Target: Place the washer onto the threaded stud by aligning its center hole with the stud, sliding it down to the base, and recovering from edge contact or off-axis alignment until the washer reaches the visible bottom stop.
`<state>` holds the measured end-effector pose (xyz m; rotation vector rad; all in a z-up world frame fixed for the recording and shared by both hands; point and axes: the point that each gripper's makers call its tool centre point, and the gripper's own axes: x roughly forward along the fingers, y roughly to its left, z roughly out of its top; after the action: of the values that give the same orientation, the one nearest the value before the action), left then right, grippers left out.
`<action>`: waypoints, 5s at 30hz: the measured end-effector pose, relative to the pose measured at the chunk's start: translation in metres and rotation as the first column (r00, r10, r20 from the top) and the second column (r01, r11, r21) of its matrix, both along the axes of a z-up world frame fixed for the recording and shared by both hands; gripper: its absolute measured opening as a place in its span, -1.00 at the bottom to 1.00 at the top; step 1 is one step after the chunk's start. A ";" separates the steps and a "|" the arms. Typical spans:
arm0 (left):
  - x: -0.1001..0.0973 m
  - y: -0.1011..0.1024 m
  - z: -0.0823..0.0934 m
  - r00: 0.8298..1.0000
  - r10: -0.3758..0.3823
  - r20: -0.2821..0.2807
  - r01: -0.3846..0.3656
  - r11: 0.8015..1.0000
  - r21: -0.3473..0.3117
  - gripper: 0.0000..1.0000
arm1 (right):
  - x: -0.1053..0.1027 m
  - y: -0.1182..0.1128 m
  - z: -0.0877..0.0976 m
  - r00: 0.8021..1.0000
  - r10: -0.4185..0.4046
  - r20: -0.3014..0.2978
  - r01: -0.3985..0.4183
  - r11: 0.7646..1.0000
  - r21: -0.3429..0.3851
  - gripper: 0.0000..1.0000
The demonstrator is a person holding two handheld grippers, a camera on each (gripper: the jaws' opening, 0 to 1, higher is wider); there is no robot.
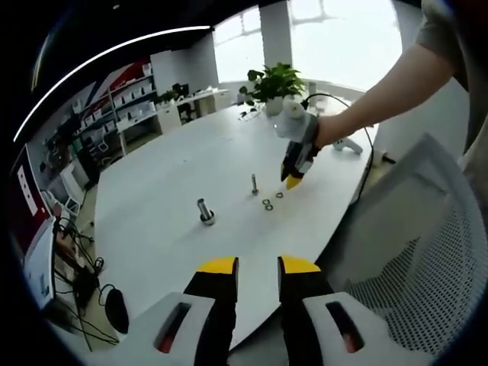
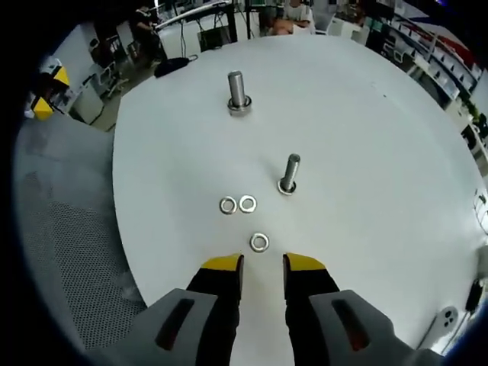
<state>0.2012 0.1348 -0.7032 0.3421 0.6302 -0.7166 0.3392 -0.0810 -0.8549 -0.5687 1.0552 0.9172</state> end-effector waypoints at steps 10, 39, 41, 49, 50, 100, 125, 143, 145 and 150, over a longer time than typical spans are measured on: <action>-0.001 0.001 -0.002 1.000 -0.002 -0.006 0.002 1.000 0.007 -0.64 | 0.005 0.006 -0.011 1.000 0.009 -0.015 -0.009 1.000 0.007 -0.56; 0.002 0.010 -0.006 0.998 0.048 -0.036 -0.048 0.999 0.001 -0.65 | 0.003 0.011 -0.023 0.984 0.178 0.005 -0.178 0.983 -0.054 -0.61; 0.002 0.008 -0.006 0.999 0.042 -0.035 -0.042 0.999 0.002 -0.65 | 0.003 0.011 -0.022 0.981 0.195 -0.004 -0.195 0.979 -0.055 -0.62; 0.001 0.007 -0.006 0.999 0.029 -0.032 -0.028 1.000 0.011 -0.66 | 0.006 0.011 -0.023 0.972 0.225 -0.073 -0.232 0.967 -0.110 -0.67; 0.001 0.007 -0.006 0.999 0.030 -0.033 -0.030 0.999 0.012 -0.66 | 0.006 0.011 -0.023 0.967 0.243 -0.082 -0.252 0.958 -0.135 -0.67; 0.003 0.013 -0.006 0.998 0.053 -0.024 -0.052 0.998 0.030 -0.68 | 0.006 0.020 -0.023 0.956 0.284 -0.070 -0.291 0.944 -0.152 -0.63; 0.003 0.012 -0.009 0.998 0.047 -0.034 -0.046 0.998 0.044 -0.68 | 0.006 0.027 -0.026 0.915 0.378 -0.142 -0.402 0.817 -0.414 -0.68; 0.004 0.015 -0.010 0.997 0.063 -0.036 -0.061 0.997 0.041 -0.70 | 0.010 0.024 -0.024 0.954 0.277 -0.115 -0.298 0.915 -0.271 -0.73; 0.005 0.015 -0.007 0.998 0.063 -0.027 -0.062 0.998 0.031 -0.70 | 0.011 0.025 -0.024 0.966 0.236 -0.107 -0.255 0.939 -0.231 -0.74; 0.007 0.017 -0.002 0.997 0.074 -0.005 -0.074 0.997 0.017 -0.70 | 0.008 0.022 -0.023 0.975 0.201 -0.100 -0.218 0.952 -0.214 -0.74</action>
<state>0.2079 0.1515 -0.7055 0.3305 0.6518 -0.6416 0.3472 -0.0592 -0.8777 -0.8514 1.1929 1.0185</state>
